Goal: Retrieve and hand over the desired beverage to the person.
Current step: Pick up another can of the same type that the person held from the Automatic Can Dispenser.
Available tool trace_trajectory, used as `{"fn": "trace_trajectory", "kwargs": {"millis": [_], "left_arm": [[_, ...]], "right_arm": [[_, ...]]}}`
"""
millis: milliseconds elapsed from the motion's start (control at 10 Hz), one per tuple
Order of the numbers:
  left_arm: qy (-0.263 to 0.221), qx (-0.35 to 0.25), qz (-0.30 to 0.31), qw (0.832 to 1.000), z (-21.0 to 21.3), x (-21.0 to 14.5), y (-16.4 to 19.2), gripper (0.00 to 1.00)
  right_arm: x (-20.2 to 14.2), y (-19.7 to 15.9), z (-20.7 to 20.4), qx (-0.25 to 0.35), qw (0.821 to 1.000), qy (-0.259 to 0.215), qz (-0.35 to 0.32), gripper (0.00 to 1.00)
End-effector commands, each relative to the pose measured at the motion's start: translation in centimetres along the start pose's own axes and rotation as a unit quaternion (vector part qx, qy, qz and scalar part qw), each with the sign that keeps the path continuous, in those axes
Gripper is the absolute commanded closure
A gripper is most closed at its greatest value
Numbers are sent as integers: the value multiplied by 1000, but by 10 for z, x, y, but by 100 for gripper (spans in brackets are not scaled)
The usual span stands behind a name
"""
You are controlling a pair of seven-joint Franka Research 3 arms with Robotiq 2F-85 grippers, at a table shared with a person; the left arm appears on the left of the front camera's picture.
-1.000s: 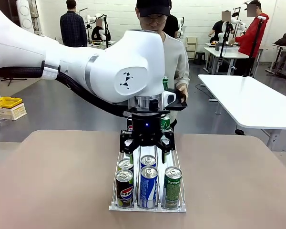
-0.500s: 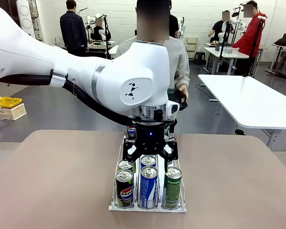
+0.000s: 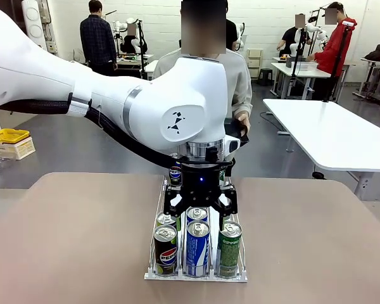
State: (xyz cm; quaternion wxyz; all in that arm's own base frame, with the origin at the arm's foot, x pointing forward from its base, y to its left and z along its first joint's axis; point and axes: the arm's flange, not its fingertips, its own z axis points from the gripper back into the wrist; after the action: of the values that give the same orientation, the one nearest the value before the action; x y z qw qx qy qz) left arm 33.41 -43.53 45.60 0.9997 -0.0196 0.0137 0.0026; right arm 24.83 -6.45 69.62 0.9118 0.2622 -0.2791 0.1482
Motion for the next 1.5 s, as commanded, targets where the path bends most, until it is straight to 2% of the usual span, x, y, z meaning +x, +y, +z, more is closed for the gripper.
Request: {"fn": "trace_trajectory", "kwargs": {"millis": [0,300,500,1400], "left_arm": [[2,-2,1,1000,0,-1,-1,0],[0,0,0,1000,0,0,0,0],[-25,-8,14,1000,3,4,10,0],[-21,6,-7,1000,-16,1,7,0]], "right_arm": [[1,0,0,14,1000,-2,7,0],[1,0,0,14,1000,-2,7,0],[1,0,0,14,1000,-2,7,0],[1,0,0,14,1000,-2,7,0]]}}
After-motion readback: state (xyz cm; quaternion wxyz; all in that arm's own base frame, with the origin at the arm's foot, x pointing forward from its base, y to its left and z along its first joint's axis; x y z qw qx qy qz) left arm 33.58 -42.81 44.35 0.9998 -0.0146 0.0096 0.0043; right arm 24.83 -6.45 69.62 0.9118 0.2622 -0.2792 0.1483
